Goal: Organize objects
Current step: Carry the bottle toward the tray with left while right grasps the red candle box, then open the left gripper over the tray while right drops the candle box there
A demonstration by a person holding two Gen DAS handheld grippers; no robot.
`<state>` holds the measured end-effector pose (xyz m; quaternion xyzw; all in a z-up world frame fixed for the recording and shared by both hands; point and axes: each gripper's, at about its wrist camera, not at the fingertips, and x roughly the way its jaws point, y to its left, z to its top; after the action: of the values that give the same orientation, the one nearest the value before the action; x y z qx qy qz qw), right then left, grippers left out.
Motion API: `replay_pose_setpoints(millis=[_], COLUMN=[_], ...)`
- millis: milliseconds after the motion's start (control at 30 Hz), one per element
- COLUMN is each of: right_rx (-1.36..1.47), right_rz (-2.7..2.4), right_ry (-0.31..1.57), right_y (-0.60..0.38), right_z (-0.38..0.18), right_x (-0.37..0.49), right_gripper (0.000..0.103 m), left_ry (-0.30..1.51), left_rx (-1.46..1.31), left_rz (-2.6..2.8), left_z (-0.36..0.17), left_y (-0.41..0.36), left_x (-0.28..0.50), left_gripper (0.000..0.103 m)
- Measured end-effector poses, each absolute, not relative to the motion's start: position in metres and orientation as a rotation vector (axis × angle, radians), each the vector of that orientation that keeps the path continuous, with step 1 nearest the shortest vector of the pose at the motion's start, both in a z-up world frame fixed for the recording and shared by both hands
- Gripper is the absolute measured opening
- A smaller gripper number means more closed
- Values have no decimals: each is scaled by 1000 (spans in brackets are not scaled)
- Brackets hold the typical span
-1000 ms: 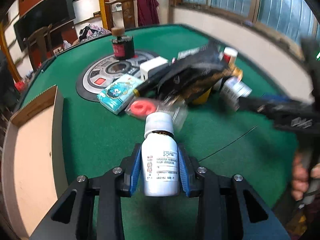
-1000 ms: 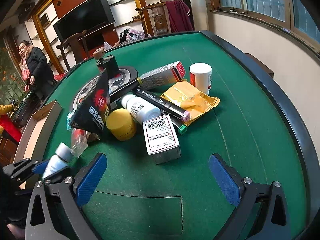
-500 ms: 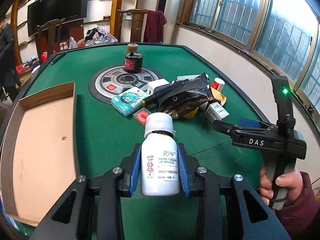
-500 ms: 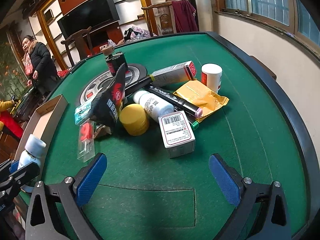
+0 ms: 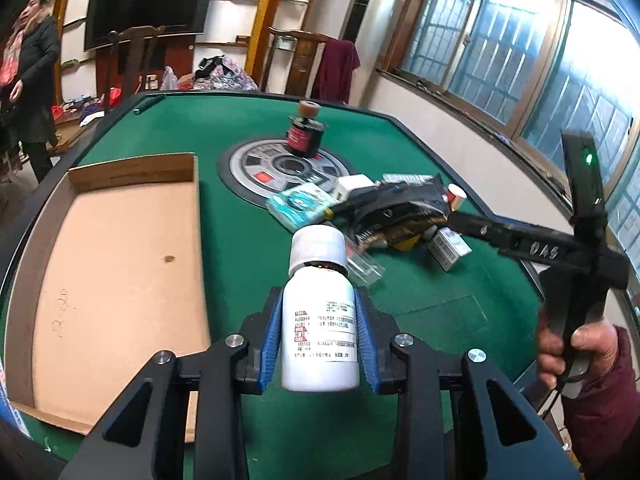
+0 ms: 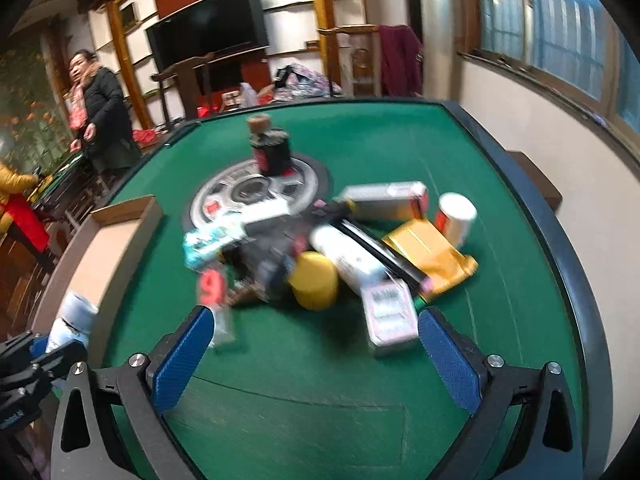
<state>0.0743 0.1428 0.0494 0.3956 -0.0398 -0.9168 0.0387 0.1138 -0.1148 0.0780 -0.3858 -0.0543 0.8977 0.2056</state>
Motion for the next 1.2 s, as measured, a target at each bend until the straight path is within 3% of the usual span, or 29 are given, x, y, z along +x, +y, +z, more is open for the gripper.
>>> replay_pose_setpoints(millis=[233, 367, 533, 733, 833, 867, 900, 1200], right_rx=[1136, 1202, 1391, 1528, 1525, 1529, 1520, 1396], right_rz=[-2586, -2426, -2326, -2368, -2424, -2438, -2465, -2451], right_ry=[-209, -282, -227, -63, 55, 97, 137, -13], right_y=[91, 57, 30, 30, 30, 30, 28, 40], right_z=[76, 58, 16, -17, -25, -24, -24, -9], right_x=[37, 5, -12, -23, -21, -19, -18, 15], right_gripper=[103, 103, 100, 82, 63, 52, 34, 30], left_ry=[-206, -249, -268, -275, -272, -271, -268, -303], left_rx=[-1077, -1103, -1098, -1101, -1101, -1095, -1088, -1040], left_rz=[2544, 2556, 2561, 2547, 2557, 2562, 2568, 2609], left_z=[74, 69, 68, 64, 63, 64, 66, 82], left_y=[-154, -174, -185, -182, -180, -180, -180, -189], left_x=[112, 111, 109, 108, 109, 110, 112, 125], left_gripper=[34, 34, 34, 34, 34, 34, 33, 34])
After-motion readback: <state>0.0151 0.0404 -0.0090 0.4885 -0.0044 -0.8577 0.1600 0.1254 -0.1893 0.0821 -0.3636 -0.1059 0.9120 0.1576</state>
